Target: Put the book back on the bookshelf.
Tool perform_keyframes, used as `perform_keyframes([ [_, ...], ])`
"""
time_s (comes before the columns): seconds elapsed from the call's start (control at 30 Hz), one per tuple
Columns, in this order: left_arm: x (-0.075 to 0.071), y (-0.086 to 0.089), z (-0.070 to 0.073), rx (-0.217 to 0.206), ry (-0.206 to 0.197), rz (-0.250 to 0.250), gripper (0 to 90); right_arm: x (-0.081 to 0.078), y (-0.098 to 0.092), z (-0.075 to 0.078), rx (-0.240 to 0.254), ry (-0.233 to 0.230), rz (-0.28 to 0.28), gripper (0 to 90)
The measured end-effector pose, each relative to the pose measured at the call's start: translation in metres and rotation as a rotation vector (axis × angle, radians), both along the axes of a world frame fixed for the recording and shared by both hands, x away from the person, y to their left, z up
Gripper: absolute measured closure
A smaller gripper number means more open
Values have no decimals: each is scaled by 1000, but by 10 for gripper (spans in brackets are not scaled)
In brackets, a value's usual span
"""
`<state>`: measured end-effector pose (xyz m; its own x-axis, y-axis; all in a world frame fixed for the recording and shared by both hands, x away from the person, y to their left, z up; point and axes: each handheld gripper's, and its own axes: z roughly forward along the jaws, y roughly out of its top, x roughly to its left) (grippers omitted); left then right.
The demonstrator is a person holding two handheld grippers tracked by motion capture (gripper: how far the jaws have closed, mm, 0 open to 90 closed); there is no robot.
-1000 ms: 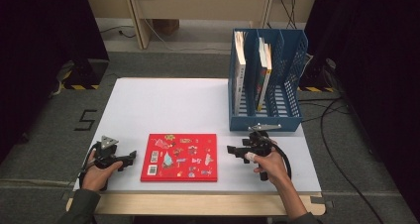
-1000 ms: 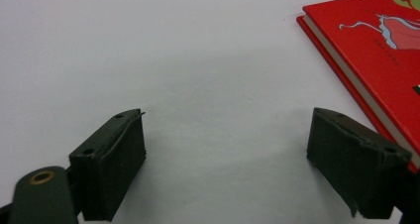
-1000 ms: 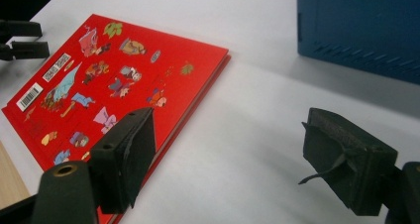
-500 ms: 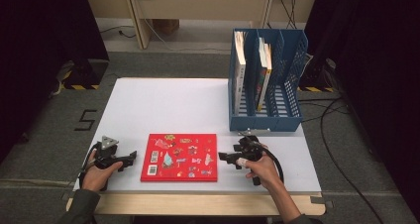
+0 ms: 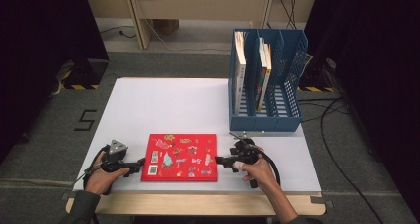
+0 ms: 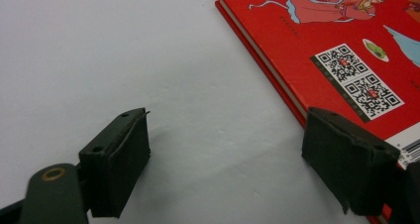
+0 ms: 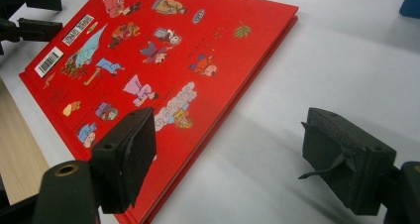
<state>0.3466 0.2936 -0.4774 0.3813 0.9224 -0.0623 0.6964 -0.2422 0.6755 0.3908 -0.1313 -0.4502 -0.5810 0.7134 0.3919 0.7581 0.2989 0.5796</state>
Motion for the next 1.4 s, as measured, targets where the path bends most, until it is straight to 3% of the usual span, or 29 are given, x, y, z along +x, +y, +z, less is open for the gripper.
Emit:
perform_keyframes([
  [0.2,-4,-5,4,3,18,-41,288,1,0,-1,1,-1,3,224],
  [0.37,-8,-13,5,0,27,-80,290,3,-3,0,-1,4,-8,226],
  [0.47,-12,-21,6,-2,33,-126,260,5,-8,0,4,1,-27,228],
  [0.63,-14,-29,6,-10,39,-162,223,8,-12,-1,-4,0,-46,238],
  [0.73,-18,-39,8,-13,37,-210,222,9,-12,-2,-6,0,-53,244],
  [0.9,-17,-40,7,-33,38,-210,213,13,-11,-5,-9,10,-77,252],
  [1.17,-10,-40,3,0,13,-103,157,20,-7,-12,5,26,-84,268],
  [1.37,-10,-40,2,0,11,-97,148,20,4,-14,4,10,-80,247],
  [1.4,-10,-41,2,1,10,-95,148,19,9,-15,-3,-9,-75,235],
])
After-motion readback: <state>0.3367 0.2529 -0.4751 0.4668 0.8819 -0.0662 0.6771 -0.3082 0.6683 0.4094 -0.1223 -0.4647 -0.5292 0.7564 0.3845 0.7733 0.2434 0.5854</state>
